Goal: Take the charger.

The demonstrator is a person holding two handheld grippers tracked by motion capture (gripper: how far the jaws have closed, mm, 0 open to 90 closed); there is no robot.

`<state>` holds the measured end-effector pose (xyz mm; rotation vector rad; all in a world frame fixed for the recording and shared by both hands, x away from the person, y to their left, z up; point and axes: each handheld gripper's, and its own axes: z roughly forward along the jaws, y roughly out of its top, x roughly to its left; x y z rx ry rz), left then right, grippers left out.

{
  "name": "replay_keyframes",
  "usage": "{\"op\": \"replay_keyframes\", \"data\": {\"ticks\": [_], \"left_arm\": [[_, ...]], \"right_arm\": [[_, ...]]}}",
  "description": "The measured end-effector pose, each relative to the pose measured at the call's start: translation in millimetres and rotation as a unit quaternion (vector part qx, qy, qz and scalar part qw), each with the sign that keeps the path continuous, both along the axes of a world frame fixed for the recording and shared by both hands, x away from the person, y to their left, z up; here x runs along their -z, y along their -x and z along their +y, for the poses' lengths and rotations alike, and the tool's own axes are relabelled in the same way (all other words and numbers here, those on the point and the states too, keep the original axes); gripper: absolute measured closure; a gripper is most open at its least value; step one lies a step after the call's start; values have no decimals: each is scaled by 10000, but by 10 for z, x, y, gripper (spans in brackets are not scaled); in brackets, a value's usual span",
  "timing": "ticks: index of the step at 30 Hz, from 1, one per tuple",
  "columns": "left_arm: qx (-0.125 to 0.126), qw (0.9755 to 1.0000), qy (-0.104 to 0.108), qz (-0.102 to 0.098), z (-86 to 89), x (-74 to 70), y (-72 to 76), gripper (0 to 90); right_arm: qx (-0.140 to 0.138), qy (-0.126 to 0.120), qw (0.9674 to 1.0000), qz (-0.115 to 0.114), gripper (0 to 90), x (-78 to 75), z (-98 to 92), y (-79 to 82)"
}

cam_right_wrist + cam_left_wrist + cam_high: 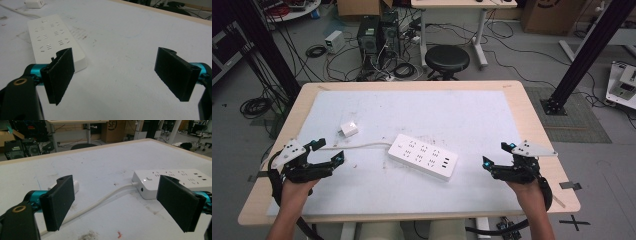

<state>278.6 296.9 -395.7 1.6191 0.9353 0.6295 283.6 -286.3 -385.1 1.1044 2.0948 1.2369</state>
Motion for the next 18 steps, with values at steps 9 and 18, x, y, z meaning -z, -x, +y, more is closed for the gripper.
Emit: {"op": "replay_keyframes", "data": {"ticks": [9, 18], "left_arm": [[55, 9999, 39, -121, -16, -116, -95, 149], [348, 9991, -212, -137, -62, -368, -418, 149]], "right_arm": [[11, 11, 10000, -17, 166, -37, 36, -6], [-8, 101, 9999, 2, 166, -81, 83, -67]]}}
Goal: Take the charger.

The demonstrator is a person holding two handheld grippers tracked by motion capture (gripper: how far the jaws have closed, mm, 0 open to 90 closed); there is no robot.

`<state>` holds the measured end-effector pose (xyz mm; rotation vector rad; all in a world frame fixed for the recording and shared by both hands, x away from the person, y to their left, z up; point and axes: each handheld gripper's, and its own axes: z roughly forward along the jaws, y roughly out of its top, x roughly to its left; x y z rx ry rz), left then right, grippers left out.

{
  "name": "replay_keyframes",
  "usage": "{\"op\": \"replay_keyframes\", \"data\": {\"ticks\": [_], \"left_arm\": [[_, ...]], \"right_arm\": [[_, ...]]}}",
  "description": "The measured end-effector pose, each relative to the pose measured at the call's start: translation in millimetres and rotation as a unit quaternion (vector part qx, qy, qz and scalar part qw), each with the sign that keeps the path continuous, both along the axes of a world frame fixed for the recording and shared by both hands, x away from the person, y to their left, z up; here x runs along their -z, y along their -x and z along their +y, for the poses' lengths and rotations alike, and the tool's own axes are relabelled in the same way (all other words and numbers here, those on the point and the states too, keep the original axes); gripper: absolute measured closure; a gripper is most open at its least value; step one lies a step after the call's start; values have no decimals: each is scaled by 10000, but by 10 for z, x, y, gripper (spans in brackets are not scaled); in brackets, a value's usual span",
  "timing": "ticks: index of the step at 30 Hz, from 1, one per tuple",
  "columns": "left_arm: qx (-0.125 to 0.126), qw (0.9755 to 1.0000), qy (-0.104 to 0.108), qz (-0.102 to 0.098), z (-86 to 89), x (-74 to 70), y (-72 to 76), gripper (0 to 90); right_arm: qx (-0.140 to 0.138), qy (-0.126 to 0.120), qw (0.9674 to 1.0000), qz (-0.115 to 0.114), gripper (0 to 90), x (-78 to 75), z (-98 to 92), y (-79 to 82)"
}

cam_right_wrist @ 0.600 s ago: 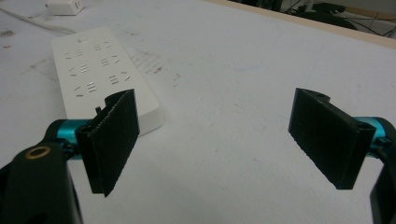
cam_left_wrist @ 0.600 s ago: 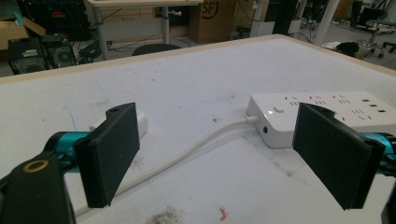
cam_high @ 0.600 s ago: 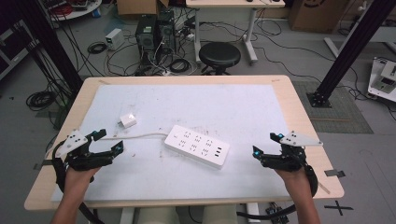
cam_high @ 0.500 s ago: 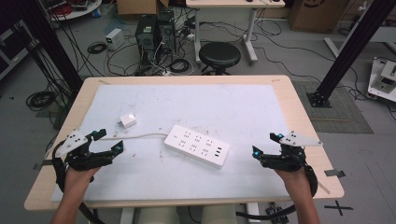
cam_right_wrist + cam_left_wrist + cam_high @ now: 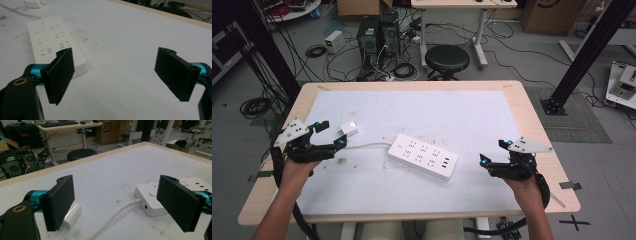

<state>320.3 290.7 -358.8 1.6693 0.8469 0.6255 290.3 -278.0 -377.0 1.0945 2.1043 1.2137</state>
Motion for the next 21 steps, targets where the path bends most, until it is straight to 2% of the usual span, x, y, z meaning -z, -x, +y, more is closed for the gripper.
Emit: {"op": "replay_keyframes", "data": {"ticks": [4, 9, 11, 15, 21], "left_arm": [[67, 9997, -223, -19, -24, -81, -222, 149], [227, 9993, -310, -24, -47, -87, -435, 149], [292, 9987, -426, 14, -50, -73, -511, 149], [499, 9970, -534, 262, -17, -7, -676, 150], [249, 9952, -702, 641, 81, 167, -883, 150]], "right_arm": [[13, -1, 10000, 23, 166, -25, 19, -25], [-28, 70, 10000, 42, 166, -61, 57, -58], [-79, 100, 9999, 42, 166, -70, 65, -68], [-77, 156, 9998, 74, 166, -81, 72, -84], [-75, 211, 9997, 132, 166, -78, 58, -96]]}}
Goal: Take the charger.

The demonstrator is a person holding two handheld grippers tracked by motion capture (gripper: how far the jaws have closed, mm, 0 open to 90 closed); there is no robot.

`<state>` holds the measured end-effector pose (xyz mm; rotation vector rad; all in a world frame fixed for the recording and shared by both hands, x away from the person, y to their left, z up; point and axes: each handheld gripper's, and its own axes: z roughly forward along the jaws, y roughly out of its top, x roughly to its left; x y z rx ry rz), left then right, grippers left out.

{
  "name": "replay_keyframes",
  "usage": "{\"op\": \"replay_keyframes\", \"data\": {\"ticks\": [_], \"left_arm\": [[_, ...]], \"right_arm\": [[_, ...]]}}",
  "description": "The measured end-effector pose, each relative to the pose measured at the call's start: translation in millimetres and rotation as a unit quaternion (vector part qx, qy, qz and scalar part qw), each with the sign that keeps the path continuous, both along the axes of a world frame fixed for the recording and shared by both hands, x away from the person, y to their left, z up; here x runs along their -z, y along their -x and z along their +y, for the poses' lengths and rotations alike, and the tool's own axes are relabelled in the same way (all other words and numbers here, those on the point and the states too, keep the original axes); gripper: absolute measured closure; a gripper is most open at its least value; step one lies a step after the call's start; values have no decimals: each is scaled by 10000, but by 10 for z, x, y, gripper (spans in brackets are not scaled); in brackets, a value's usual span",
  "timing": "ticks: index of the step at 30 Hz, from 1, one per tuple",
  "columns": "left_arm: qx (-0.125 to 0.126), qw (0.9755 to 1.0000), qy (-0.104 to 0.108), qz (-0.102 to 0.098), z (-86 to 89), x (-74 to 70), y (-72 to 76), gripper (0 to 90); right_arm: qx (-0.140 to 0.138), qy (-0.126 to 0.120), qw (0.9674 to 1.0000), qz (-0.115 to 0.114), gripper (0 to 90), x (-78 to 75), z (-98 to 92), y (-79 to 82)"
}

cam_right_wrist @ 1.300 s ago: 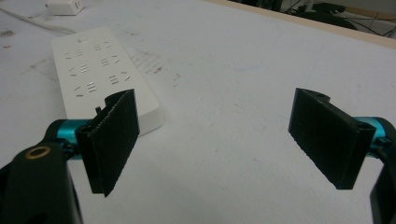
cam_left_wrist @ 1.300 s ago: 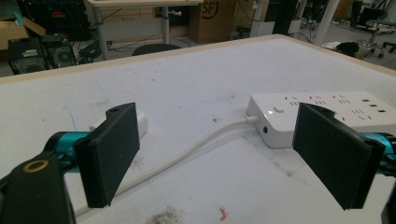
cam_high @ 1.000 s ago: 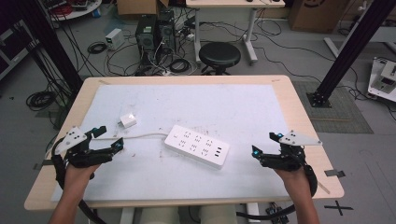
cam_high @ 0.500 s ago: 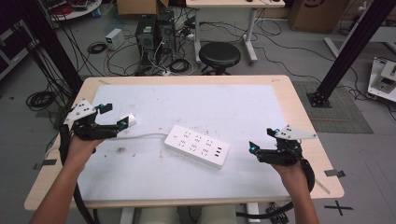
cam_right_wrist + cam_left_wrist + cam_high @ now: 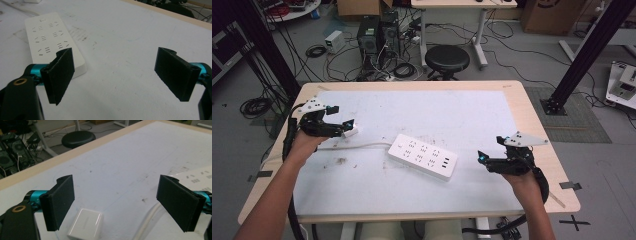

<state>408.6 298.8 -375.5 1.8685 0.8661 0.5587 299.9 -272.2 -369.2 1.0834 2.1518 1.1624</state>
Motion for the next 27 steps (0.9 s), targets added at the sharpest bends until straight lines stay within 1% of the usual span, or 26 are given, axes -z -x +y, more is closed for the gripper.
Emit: {"op": "replay_keyframes", "data": {"ticks": [1, 2, 3, 4, 5, 8, 10, 11, 12, 14, 16, 18, 20, 21, 22, 24, 25, 26, 27], "left_arm": [[-51, 10000, -17, 57, 13, 37, -25, 149], [-71, 9999, -101, 114, 33, 73, -47, 149], [-107, 9998, -80, 176, 39, 112, -64, 150], [-82, 9995, -176, 268, 67, 154, -91, 150], [-87, 9993, -213, 292, 76, 182, -108, 150], [-85, 9984, -416, 366, 118, 272, -185, 149], [38, 9980, -519, 351, 131, 302, -242, 149], [60, 9981, -540, 289, 133, 311, -256, 150], [108, 9984, -497, 244, 140, 325, -274, 150], [227, 9977, -548, 331, 164, 360, -327, 150], [321, 9972, -612, 299, 188, 401, -365, 150], [355, 9971, -539, 402, 201, 447, -401, 150], [428, 9962, -614, 451, 200, 482, -435, 150], [428, 9962, -614, 451, 200, 482, -435, 150], [477, 9951, -669, 548, 187, 511, -471, 150], [429, 9951, -669, 596, 173, 537, -495, 150], [421, 9946, -700, 644, 172, 550, -505, 152], [413, 9944, -669, 710, 164, 573, -513, 153], [416, 9935, -723, 774, 159, 594, -521, 153]], "right_arm": [[3, 13, 10000, -17, 166, 2, -9, -8], [37, -1, 10000, 19, 166, 4, -11, -9], [29, 7, 10000, 7, 166, 10, -19, -19], [56, -14, 10000, 27, 166, 14, -17, -24], [39, -7, 10000, 32, 166, 23, -13, -35], [25, 8, 10000, 68, 166, 40, 15, -51], [-4, 44, 9999, 114, 166, 51, 35, -66], [-31, 60, 9999, 91, 166, 55, 39, -75], [-33, 83, 9999, 110, 166, 55, 40, -78], [-21, 78, 9999, 127, 166, 57, 41, -82], [-8, 69, 9999, 140, 166, 59, 39, -83], [-17, 93, 9999, 135, 166, 63, 32, -88], [4, 94, 9998, 175, 166, 65, 33, -86], [4, 94, 9998, 175, 166, 65, 33, -86], [2, 85, 9998, 183, 166, 69, 35, -87], [19, 103, 9997, 218, 166, 81, 39, -94], [4, 131, 9997, 204, 166, 84, 35, -100], [10, 124, 9997, 204, 166, 84, 35, -103], [20, 121, 9997, 211, 166, 86, 33, -105]]}}
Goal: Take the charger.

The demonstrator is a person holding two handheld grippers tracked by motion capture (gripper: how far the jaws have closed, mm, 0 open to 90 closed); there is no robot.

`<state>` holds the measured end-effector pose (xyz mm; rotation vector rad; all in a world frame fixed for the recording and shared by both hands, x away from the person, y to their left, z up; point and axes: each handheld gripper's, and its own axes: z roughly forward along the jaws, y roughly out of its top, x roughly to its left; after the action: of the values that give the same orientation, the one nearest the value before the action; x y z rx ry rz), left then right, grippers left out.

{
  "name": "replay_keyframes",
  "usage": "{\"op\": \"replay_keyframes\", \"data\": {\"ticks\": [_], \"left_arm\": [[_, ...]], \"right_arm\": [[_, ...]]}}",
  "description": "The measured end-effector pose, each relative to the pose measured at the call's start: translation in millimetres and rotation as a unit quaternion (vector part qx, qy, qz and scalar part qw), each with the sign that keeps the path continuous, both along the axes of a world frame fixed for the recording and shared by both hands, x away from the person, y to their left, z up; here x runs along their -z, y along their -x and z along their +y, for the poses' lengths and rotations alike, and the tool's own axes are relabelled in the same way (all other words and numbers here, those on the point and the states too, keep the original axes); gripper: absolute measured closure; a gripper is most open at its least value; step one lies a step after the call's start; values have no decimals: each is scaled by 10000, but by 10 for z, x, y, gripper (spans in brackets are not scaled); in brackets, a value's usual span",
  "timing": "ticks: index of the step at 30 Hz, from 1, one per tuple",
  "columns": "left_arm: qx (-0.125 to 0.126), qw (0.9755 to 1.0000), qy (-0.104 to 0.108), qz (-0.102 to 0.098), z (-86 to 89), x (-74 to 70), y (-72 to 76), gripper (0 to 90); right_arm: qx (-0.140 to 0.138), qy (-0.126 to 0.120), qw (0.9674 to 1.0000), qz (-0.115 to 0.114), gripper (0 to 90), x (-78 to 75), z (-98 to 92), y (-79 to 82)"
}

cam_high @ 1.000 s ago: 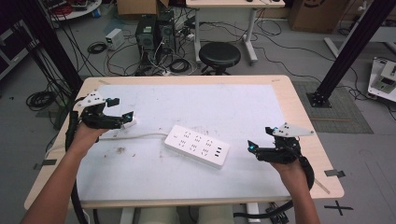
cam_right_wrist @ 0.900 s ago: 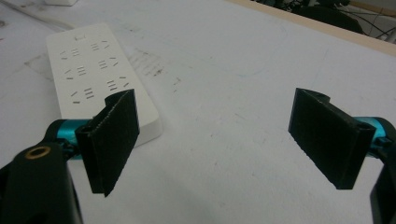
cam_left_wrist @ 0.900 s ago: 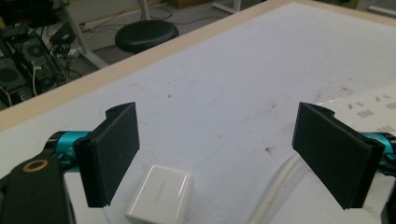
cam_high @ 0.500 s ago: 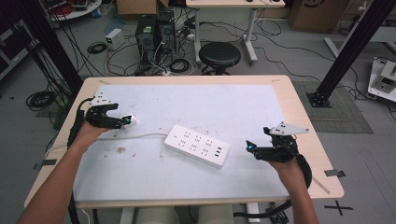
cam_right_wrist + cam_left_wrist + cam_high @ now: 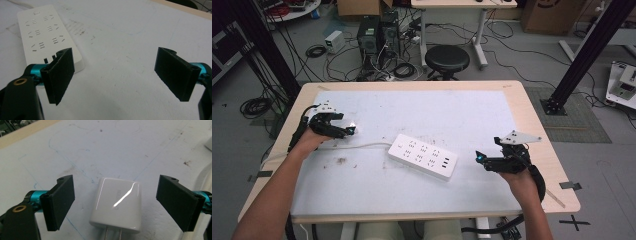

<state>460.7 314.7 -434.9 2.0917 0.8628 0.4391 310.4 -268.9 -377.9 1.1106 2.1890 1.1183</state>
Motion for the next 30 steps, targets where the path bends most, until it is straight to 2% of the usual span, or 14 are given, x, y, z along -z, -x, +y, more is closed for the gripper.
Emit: {"op": "replay_keyframes", "data": {"ticks": [5, 12, 17, 19, 21, 27, 28, 30], "left_arm": [[-19, 9994, -142, 305, -22, 88, -27, 155], [-60, 9984, -380, 406, -52, 127, -32, 201], [-61, 9985, -343, 423, -59, 122, -17, 255], [-81, 9983, -371, 446, -63, 102, -4, 320], [-138, 9983, -303, 468, -49, 94, 20, 424], [-417, 9976, -260, 496, -74, 77, 64, 425], [-532, 9976, -199, 396, -73, 57, 91, 425], [-750, 9966, -40, 329, -71, 33, 119, 425]], "right_arm": [[34, -13, 10000, 24, 166, 10, -12, -5], [68, -37, 10000, 22, 166, 16, -39, -4], [68, -50, 10000, 26, 166, 32, -49, 0], [77, -57, 9999, 47, 166, 39, -53, 4], [73, -55, 10000, 41, 166, 43, -56, 5], [61, -80, 9999, 14, 166, 41, -44, 12], [59, -74, 10000, 19, 166, 39, -42, 15], [14, -76, 10000, -13, 167, 39, -37, 13]]}}
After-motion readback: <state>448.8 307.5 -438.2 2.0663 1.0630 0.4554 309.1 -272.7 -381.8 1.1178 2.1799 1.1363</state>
